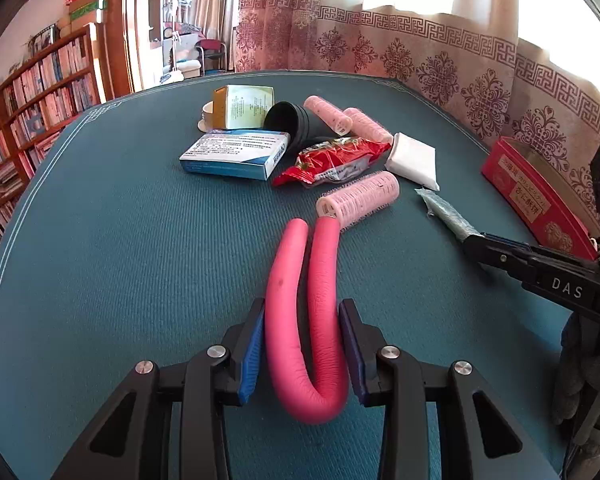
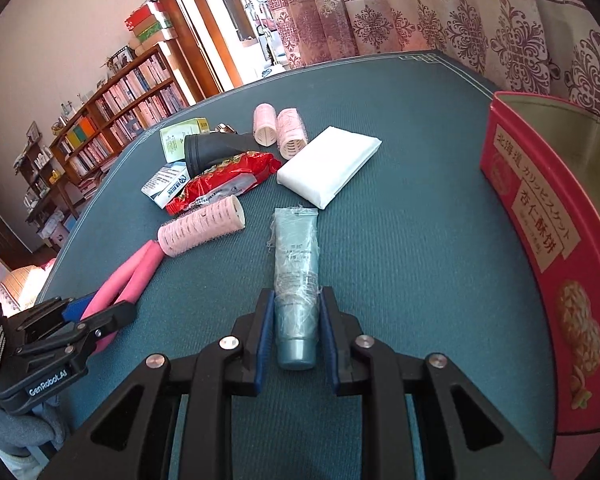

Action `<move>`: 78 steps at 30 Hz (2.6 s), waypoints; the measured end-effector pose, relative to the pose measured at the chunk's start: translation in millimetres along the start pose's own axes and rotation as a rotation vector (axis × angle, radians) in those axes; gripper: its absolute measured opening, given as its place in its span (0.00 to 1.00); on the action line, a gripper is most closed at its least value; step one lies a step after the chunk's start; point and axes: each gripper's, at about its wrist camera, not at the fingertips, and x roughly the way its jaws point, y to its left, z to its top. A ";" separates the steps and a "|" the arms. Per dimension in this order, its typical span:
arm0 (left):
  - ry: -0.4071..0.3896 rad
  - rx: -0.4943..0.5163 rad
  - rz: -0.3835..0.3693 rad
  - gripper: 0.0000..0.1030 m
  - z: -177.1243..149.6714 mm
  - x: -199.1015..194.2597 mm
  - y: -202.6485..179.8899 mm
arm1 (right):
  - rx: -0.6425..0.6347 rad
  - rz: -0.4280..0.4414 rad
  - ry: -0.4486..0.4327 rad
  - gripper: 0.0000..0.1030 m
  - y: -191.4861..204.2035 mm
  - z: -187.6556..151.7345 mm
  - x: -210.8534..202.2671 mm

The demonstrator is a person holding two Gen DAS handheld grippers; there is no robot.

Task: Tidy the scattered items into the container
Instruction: 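Grasp the light-blue tube with the right tool while the left tool grasps the pink foam curler, then carry the tube and foam curler into the red tin and release them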

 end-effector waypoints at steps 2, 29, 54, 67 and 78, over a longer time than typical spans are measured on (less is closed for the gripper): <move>0.002 0.010 0.011 0.37 -2.3 0.6 -3.5 | -0.010 -0.005 0.003 0.24 1.5 -1.4 -1.4; -0.145 -0.029 -0.081 0.34 16.5 -40.8 -27.8 | -0.041 -0.028 -0.159 0.20 3.2 -4.7 -76.4; -0.281 0.102 -0.257 0.34 86.2 -70.6 -131.8 | 0.136 -0.235 -0.456 0.19 -99.1 11.4 -218.1; -0.304 0.183 -0.339 0.34 109.5 -71.4 -204.7 | 0.184 -0.333 -0.307 0.19 -162.4 3.6 -190.6; -0.261 0.182 -0.352 0.34 115.7 -49.5 -222.9 | 0.255 -0.266 -0.365 0.43 -179.5 -1.5 -198.1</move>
